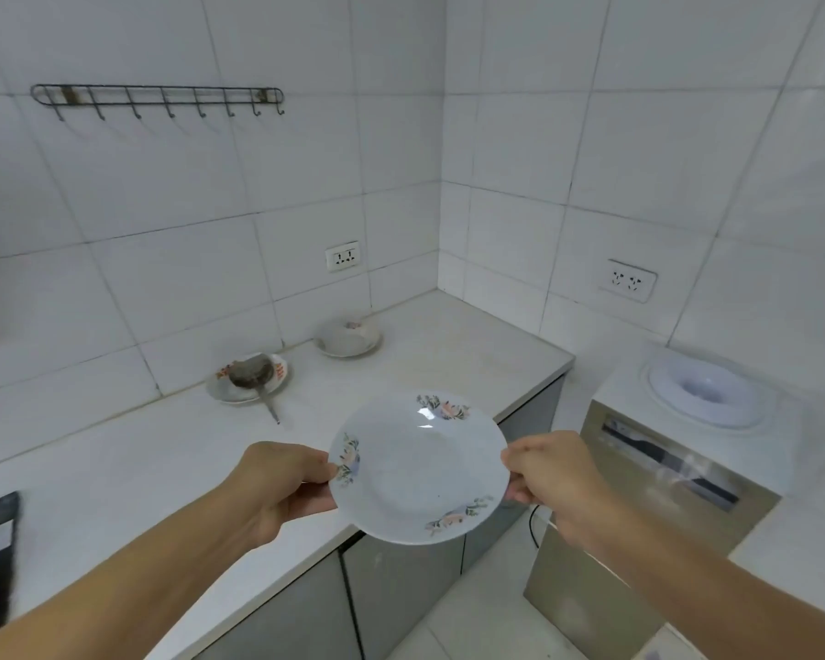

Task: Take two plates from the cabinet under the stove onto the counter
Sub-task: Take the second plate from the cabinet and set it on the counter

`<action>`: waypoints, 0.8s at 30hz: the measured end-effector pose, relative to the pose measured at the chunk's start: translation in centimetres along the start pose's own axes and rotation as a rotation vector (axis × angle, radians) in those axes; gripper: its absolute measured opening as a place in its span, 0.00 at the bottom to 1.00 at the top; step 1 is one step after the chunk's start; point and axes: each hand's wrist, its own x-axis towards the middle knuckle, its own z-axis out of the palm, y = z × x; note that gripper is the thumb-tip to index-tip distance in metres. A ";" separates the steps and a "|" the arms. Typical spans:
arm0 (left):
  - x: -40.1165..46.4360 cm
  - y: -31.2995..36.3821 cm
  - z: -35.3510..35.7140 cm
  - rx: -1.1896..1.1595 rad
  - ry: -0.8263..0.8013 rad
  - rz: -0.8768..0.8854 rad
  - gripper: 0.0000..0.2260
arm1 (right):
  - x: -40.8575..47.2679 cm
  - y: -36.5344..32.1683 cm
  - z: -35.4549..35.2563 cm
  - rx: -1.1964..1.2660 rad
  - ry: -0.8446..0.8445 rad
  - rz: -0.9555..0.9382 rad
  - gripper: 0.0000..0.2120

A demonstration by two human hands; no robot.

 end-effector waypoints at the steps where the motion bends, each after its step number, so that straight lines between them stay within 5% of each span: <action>1: 0.9 0.4 1.0 -0.001 0.000 0.000 0.06 | 1.5 -0.4 -0.6 0.004 -0.008 -0.006 0.12; 12: 10.9 4.8 9.0 -0.075 0.119 -0.017 0.06 | 18.2 -4.4 -3.5 -0.017 -0.119 -0.049 0.08; 24: 24.9 8.4 6.5 -0.120 0.227 -0.042 0.04 | 33.4 -6.0 5.8 -0.159 -0.174 -0.029 0.07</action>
